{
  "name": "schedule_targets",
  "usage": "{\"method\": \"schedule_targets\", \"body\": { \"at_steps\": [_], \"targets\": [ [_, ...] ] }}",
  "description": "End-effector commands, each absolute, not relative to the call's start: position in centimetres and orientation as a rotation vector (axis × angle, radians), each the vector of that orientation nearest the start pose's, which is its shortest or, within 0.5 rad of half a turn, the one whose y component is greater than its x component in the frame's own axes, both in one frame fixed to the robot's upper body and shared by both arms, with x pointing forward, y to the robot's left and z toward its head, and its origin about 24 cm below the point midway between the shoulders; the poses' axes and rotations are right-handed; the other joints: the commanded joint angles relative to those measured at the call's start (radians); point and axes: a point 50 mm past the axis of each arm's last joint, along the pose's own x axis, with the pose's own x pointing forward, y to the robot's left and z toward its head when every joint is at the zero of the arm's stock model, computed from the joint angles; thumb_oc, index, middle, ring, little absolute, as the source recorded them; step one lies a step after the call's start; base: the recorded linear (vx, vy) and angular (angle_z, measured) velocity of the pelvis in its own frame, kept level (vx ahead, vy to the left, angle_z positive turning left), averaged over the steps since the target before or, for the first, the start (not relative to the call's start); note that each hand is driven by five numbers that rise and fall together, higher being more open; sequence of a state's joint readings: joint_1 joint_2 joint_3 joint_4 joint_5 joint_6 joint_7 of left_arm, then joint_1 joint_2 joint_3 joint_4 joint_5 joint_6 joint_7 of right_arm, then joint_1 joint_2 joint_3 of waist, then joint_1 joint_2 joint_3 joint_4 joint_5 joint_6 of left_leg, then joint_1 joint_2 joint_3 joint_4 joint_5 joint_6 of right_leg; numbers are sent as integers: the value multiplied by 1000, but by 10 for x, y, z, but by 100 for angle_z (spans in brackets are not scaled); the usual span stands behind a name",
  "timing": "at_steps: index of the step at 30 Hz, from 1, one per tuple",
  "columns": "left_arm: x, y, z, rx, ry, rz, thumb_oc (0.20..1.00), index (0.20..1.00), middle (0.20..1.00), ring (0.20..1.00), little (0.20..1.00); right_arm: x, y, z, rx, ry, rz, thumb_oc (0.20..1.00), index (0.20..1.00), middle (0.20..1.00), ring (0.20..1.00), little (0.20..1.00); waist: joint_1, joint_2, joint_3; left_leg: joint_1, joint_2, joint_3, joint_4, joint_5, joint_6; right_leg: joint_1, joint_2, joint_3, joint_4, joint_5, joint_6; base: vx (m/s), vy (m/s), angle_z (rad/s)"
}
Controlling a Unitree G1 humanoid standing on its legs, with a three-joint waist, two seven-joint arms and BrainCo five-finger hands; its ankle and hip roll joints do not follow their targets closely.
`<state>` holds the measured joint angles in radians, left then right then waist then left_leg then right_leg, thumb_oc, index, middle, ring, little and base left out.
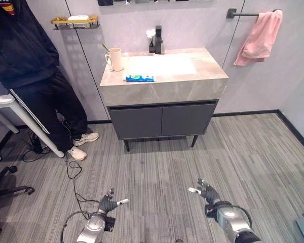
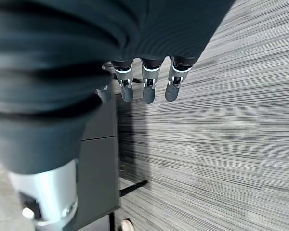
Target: Put brush and paste in cup on sink, flatten towel.
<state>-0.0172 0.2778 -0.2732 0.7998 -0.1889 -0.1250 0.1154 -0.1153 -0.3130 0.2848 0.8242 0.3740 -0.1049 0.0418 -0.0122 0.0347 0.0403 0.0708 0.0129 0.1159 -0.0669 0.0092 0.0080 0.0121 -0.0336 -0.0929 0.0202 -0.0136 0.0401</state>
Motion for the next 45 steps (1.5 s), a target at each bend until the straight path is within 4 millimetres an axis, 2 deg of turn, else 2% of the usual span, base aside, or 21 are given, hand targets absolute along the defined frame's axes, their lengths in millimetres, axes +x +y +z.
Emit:
{"method": "schedule_targets", "body": {
  "at_steps": [1,5,9,11,16,21,27,30,32,34,36,37,38,39,40,41,43,45],
  "targets": [
    [207,224,-92,293,593,81,1000,1000,1000,1000,1000,228,-200,-82,-74,568,75,1000,1000,1000,1000,1000,11,-76,5,-52,-9,-22,102,-21,-35,-14,-73,29,56,38,88,-88,-23,1],
    [230,217,-75,341,501,58,1000,1000,1000,1000,1000,243,-196,-66,-88,483,89,1000,1000,1000,1000,1000,-2,-82,90,-194,2,-45,329,-86,-55,-144,-68,8,281,-29,76,-228,-46,7],
    [235,216,-73,403,491,52,1000,1000,1000,1000,1000,246,-196,-64,-99,465,70,1000,1000,1000,1000,1000,-11,-83,108,-280,20,-54,507,-171,-47,-220,-80,-7,467,-108,64,-84,-23,24],
    [235,215,-75,485,500,27,1000,1000,1000,1000,1000,244,-192,-69,-93,487,63,1000,1000,1000,1000,1000,-11,-87,109,-284,19,-55,532,-190,-39,-222,-83,-7,487,-117,62,-9,-2,5],
    [231,210,-77,583,484,-55,1000,1000,1000,1000,1000,232,-189,-86,-39,571,46,1000,1000,1000,1000,1000,-8,-83,104,-228,-8,-46,467,-175,-18,-186,-85,12,415,-76,77,53,78,-5],
    [227,210,-76,594,465,-82,1000,1000,1000,1000,1000,229,-189,-91,-26,597,40,1000,1000,1000,1000,1000,0,-75,101,-193,-33,-30,399,-156,-3,-159,-90,40,340,-50,87,50,107,-1],
    [225,212,-73,597,447,-89,1000,1000,1000,1000,1000,229,-187,-92,-37,610,53,1000,1000,1000,1000,1000,13,-68,105,-169,-63,-15,358,-153,14,-152,-108,75,315,-27,98,37,143,-10],
    [220,217,-75,588,461,-64,1000,1000,1000,1000,1000,228,-182,-94,-49,618,76,1000,1000,1000,1000,1000,18,-72,106,-135,-73,-2,324,-153,27,-170,-123,90,347,49,113,68,129,-11],
    [217,219,-76,586,470,-54,1000,1000,1000,1000,1000,231,-177,-91,-59,606,101,1000,1000,1000,1000,1000,21,-67,116,-105,-72,20,280,-137,35,-209,-149,64,413,140,125,31,154,-24],
    [215,222,-74,590,461,-59,1000,1000,1000,1000,1000,233,-173,-88,-65,591,130,1000,1000,1000,1000,1000,24,-57,121,-76,-66,32,237,-129,40,-238,-167,24,447,145,123,61,142,-51],
    [209,227,-76,603,482,-74,1000,1000,1000,1000,1000,236,-169,-82,-97,558,184,1000,1000,1000,1000,1000,14,-60,116,-52,-75,27,199,-124,42,-261,-130,19,431,129,119,133,107,-51],
    [209,228,-75,596,484,-66,1000,1000,1000,1000,1000,238,-168,-78,-103,540,195,1000,1000,1000,1000,1000,11,-62,116,-50,-81,28,191,-123,43,-275,-116,18,412,122,116,194,53,-45],
    [209,232,-76,572,492,-40,1000,1000,1000,1000,1000,244,-170,-71,-129,506,210,1000,1000,1000,1000,1000,-1,-72,119,-32,-92,29,153,-128,42,-322,-112,-5,281,125,118,233,19,-39],
    [210,231,-76,571,495,-38,1000,1000,1000,1000,1000,246,-171,-68,-135,496,207,1000,1000,1000,1000,1000,-7,-75,120,-24,-97,22,144,-133,38,-330,-115,-4,219,139,122,379,-50,-11],
    [214,231,-76,568,496,-34,1000,1000,1000,1000,1000,247,-175,-66,-146,482,203,1000,1000,1000,1000,1000,-25,-88,127,-2,-113,5,139,-149,29,-346,-120,37,92,191,139,393,-79,11],
    [214,230,-76,564,499,-36,1000,1000,1000,1000,1000,246,-175,-66,-152,486,204,1000,1000,1000,1000,1000,-31,-85,132,11,-111,-6,138,-160,25,-357,-124,54,39,219,146,412,-87,34],
    [217,227,-75,563,491,-46,1000,1000,1000,1000,1000,245,-176,-68,-176,500,215,1000,1000,1000,1000,1000,-37,-86,139,34,-109,-21,133,-177,14,-368,-134,53,-14,249,159,315,-71,43],
    [217,223,-78,578,502,-74,1000,1000,1000,1000,1000,239,-179,-73,-206,526,224,1000,1000,1000,1000,1000,-49,-85,128,77,-105,-58,110,-185,1,-360,-120,79,-18,250,158,339,-89,41]
  ]
}}
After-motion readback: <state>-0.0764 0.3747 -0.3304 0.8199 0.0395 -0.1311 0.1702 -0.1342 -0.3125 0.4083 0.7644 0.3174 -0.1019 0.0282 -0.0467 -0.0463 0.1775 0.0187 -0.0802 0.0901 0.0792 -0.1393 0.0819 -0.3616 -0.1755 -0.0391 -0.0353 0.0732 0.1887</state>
